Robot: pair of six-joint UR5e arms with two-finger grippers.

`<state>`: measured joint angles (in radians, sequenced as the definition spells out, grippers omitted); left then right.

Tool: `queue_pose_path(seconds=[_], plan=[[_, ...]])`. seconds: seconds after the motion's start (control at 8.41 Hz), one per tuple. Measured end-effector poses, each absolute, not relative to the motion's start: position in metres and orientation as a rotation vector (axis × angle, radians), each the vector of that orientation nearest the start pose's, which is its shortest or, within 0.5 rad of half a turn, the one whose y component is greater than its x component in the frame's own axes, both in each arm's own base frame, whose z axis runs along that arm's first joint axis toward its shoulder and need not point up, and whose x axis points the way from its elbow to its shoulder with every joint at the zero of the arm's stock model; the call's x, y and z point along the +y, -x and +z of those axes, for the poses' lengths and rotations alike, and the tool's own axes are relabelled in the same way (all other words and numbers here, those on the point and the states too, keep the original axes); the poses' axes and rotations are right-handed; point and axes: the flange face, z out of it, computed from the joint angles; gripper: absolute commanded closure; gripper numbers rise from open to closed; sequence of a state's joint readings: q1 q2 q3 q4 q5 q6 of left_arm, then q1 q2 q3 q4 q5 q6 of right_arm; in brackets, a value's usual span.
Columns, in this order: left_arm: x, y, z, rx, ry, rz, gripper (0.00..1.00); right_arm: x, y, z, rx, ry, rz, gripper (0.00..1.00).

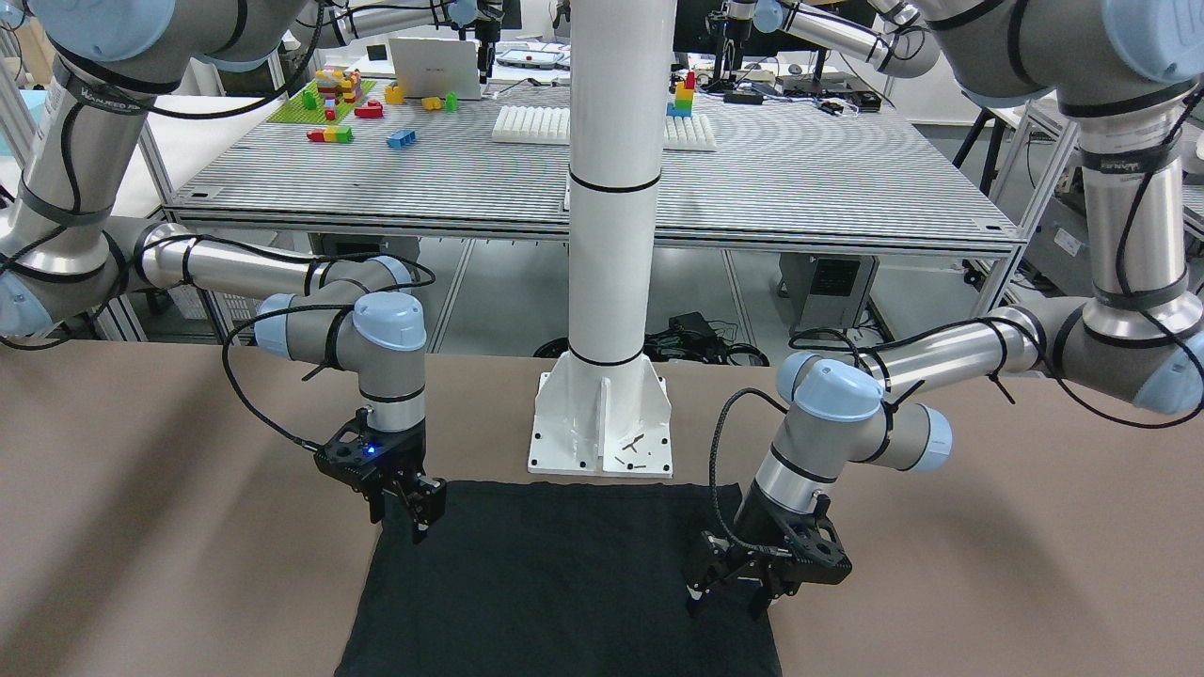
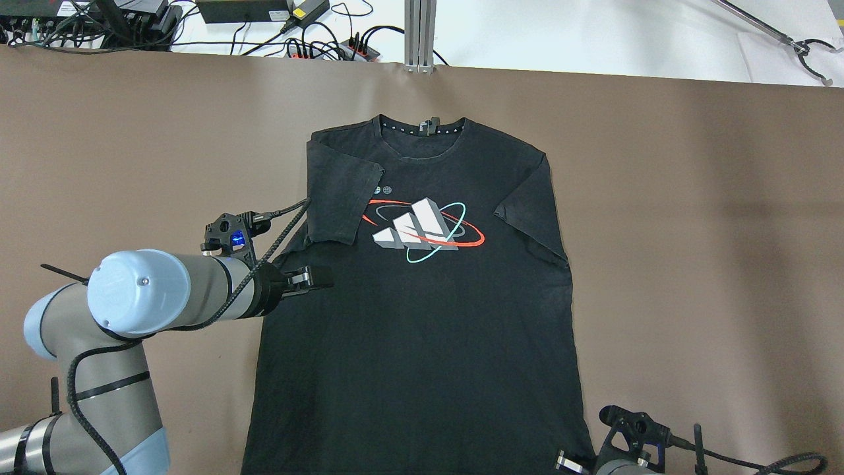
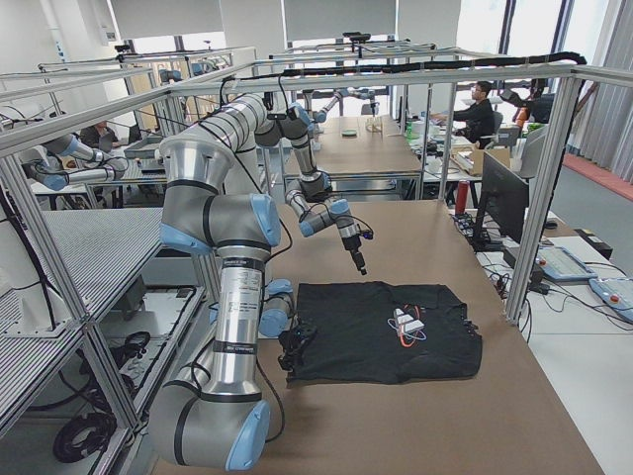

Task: Fold clothes
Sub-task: 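Move both grippers down to the shirt's hem corners nearest the robot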

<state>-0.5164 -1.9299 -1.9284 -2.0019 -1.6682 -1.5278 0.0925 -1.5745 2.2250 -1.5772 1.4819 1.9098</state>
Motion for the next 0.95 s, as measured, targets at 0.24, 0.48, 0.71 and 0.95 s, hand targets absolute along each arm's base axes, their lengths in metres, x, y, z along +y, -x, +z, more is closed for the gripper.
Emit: queue_pose_path(seconds=[0.24,0.48,0.71,0.95], plan=[[-0.379,-0.453,0.25,1.13,-0.267,-0.363,0.06,-0.156,0.442,0.381,-0.637,-0.018,0.404,0.45],[-0.37,-0.459,0.248,1.132,-0.277,-0.358,0.06,-0.137,0.445,0.391,-0.637,-0.025,0.363,0.49],[-0.361,-0.451,0.249,1.136,-0.279,-0.354,0.06,-0.13,0.446,0.394,-0.636,-0.038,0.313,0.5],[-0.353,-0.446,0.253,1.135,-0.281,-0.352,0.06,-0.131,0.447,0.394,-0.654,-0.052,0.268,0.5]])
